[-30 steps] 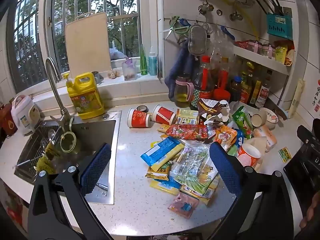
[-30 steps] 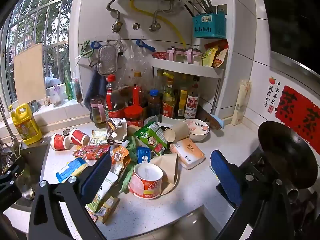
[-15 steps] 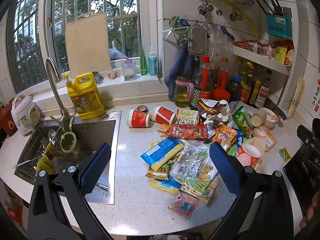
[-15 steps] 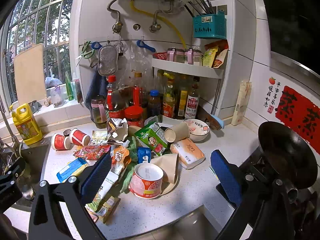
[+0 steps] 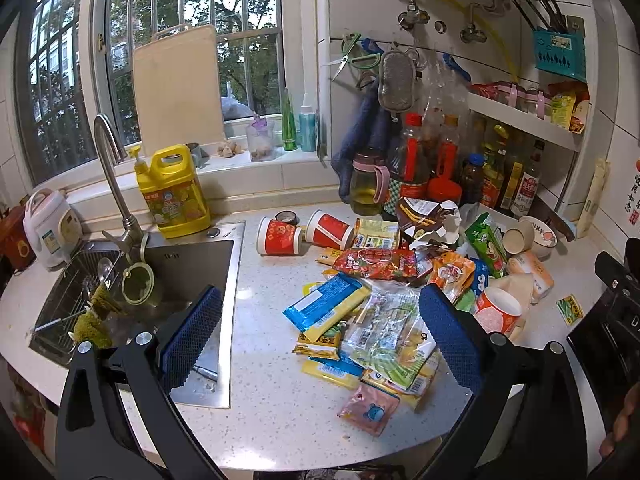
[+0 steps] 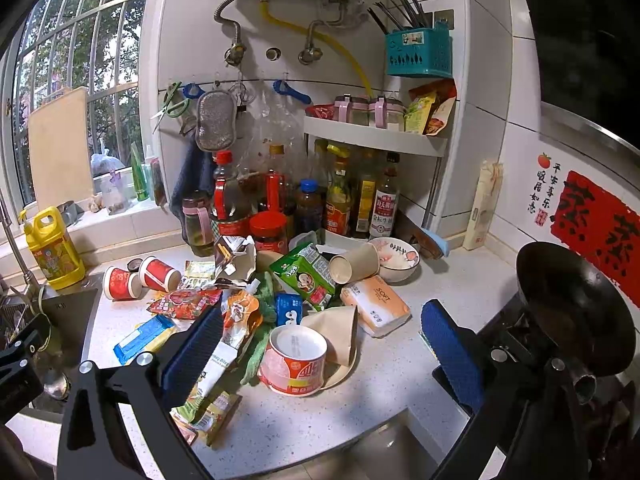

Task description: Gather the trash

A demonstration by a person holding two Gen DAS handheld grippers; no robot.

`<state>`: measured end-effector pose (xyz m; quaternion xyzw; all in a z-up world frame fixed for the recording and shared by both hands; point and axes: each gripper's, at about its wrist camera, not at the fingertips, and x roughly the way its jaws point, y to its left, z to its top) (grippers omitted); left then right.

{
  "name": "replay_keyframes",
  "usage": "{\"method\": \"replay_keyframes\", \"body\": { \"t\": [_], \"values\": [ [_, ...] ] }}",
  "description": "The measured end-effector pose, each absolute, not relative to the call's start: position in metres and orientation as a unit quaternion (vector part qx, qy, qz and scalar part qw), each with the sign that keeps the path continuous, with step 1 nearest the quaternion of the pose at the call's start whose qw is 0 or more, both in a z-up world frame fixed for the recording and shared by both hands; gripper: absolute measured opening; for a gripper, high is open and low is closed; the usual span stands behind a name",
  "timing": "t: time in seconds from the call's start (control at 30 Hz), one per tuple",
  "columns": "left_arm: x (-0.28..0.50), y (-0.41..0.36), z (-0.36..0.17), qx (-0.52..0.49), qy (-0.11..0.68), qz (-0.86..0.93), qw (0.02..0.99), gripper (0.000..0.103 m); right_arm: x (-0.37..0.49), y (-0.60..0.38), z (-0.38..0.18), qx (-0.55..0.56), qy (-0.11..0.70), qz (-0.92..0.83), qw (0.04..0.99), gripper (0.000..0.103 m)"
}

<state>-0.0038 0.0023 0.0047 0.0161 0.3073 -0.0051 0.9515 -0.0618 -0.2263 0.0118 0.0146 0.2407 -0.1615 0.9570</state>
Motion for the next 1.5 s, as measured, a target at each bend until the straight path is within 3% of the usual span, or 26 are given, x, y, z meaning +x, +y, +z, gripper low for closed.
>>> {"method": "replay_keyframes", "body": {
  "t": [1.5],
  "values": [
    [-0.0064, 0.0059, 0.0028, 0.015, 0.307, -0.006, 0.951, 0.096, -0.0664, -0.2220, 0.0170, 0.014, 0.242, -0.162, 0.957, 0.098]
  ]
}}
